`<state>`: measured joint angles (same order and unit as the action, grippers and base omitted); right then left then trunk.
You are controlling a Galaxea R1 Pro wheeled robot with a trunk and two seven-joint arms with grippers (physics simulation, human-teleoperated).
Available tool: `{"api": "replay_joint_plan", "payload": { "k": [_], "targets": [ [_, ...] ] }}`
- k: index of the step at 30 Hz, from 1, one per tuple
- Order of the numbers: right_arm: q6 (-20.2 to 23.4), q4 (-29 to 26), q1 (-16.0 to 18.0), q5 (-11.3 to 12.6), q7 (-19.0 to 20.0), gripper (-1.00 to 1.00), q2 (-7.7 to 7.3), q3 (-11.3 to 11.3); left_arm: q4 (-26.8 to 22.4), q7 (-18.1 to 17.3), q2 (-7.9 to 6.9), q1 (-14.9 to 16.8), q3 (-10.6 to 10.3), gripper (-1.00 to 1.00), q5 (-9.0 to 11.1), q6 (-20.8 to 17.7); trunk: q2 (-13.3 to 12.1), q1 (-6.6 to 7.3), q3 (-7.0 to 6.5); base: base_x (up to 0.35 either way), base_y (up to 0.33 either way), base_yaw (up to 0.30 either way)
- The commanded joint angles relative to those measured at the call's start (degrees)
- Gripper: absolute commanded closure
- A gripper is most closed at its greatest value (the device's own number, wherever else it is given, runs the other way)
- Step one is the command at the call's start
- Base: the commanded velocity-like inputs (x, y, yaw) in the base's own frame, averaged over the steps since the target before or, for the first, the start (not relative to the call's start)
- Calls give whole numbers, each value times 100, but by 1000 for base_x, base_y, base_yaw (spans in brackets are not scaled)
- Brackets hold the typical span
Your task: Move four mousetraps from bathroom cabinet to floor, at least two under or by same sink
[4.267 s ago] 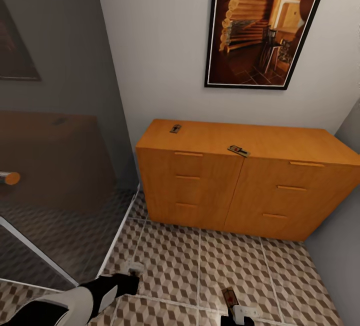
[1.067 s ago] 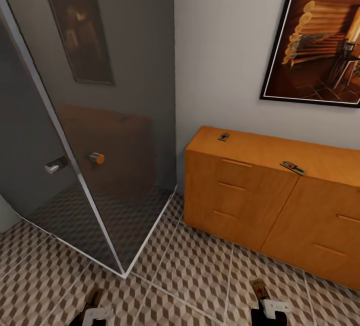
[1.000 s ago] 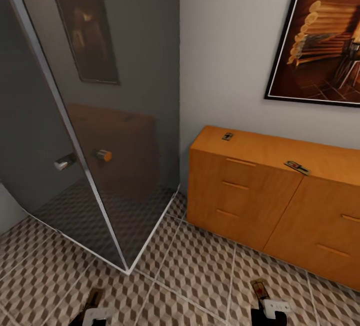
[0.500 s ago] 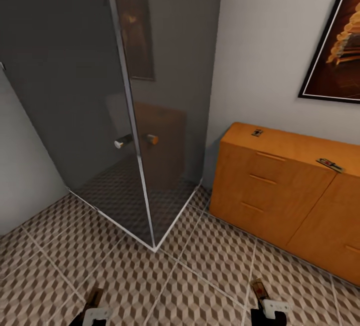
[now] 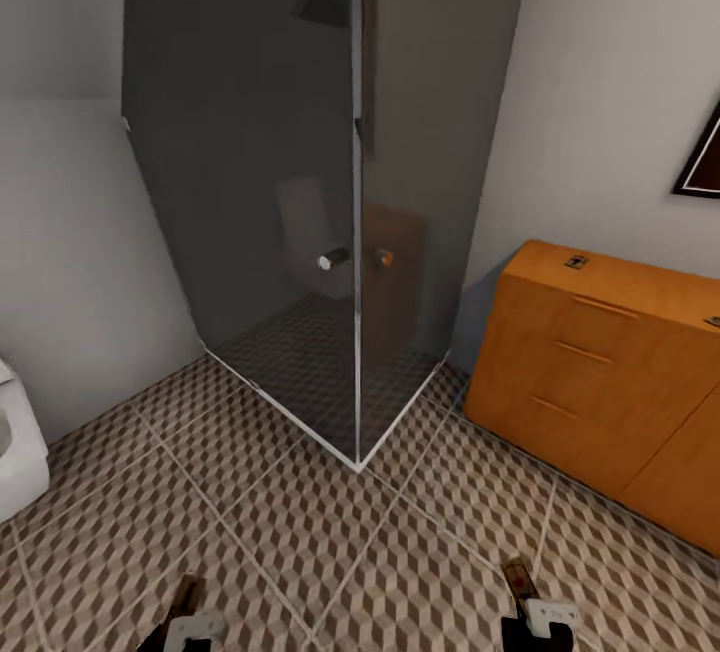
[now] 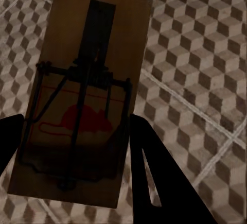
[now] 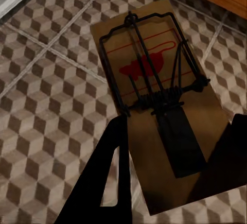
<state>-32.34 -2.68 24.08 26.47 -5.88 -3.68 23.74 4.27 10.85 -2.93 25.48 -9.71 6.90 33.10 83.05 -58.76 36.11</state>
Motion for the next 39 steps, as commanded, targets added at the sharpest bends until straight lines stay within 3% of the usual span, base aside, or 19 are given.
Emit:
{"api": "replay_joint_plan", "payload": {
  "k": [1,26,39],
  "targets": [
    [-9,-4,1,25,-45,100,-1,51,21,-4,3,10,-52,100,48,30,3,3,7,-278,177,262],
    [-9,-4,1,16,-45,100,7,51,21,2,3,9,-49,100,48,27,3,3,59,-262,182,262],
    [-9,-4,1,16,-45,100,7,52,21,-2,3,6,-50,100,48,22,3,3,86,-139,199,262]
  ]
}}
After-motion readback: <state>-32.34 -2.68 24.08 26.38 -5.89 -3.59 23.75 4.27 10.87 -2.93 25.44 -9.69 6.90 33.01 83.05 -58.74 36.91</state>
